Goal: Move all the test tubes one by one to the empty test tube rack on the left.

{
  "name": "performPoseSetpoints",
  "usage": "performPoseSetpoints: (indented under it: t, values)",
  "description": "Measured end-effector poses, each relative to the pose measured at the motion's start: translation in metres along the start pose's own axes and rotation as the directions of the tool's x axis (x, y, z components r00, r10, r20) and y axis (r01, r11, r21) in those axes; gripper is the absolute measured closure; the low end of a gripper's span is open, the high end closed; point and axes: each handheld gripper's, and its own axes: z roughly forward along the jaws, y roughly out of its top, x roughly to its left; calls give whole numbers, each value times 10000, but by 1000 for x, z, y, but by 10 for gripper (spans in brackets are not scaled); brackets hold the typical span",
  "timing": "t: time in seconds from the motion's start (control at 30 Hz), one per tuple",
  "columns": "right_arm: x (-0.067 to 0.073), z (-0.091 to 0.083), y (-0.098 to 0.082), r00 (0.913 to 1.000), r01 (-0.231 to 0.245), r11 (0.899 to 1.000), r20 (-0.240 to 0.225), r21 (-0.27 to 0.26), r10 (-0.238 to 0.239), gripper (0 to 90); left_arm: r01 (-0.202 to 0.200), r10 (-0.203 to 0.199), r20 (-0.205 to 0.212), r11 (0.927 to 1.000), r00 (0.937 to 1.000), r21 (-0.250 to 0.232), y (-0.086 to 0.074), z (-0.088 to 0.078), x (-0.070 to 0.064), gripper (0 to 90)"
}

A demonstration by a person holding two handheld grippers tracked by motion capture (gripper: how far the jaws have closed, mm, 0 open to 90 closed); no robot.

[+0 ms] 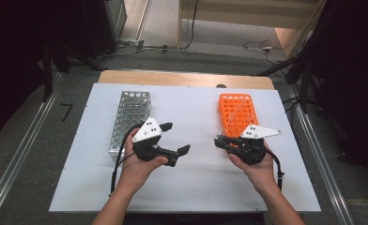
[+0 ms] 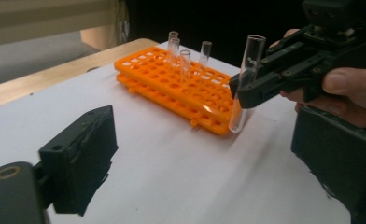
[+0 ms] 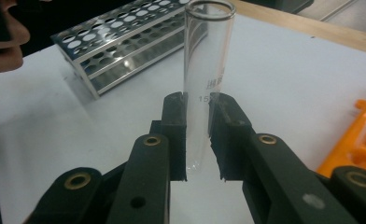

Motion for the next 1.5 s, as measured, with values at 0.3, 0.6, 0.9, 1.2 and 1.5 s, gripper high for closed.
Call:
performPoseSetpoints:
  t: [0.3,0.6,0.9,1.2,1.5]
  values:
    - [20,21,-4,9977,464,9978,-518,465,-439,741,275,-272,-139,9994,9995,233,0,7,-9,271]
    - [41,35,-3,9918,933,9931,-940,714,-864,741,107,-120,390,9994,9992,339,-2,14,-20,425]
    - [52,38,-2,9874,1159,9908,-1159,698,-1074,741,-82,49,627,9986,9980,517,-2,20,-28,561]
    - [59,37,1,9832,1370,9883,-1306,668,-1274,741,-227,163,874,9971,9960,723,-4,26,-34,713]
    - [60,39,0,9834,1384,9879,-1274,693,-1289,740,-4,-70,837,9962,9965,876,-4,26,-31,759]
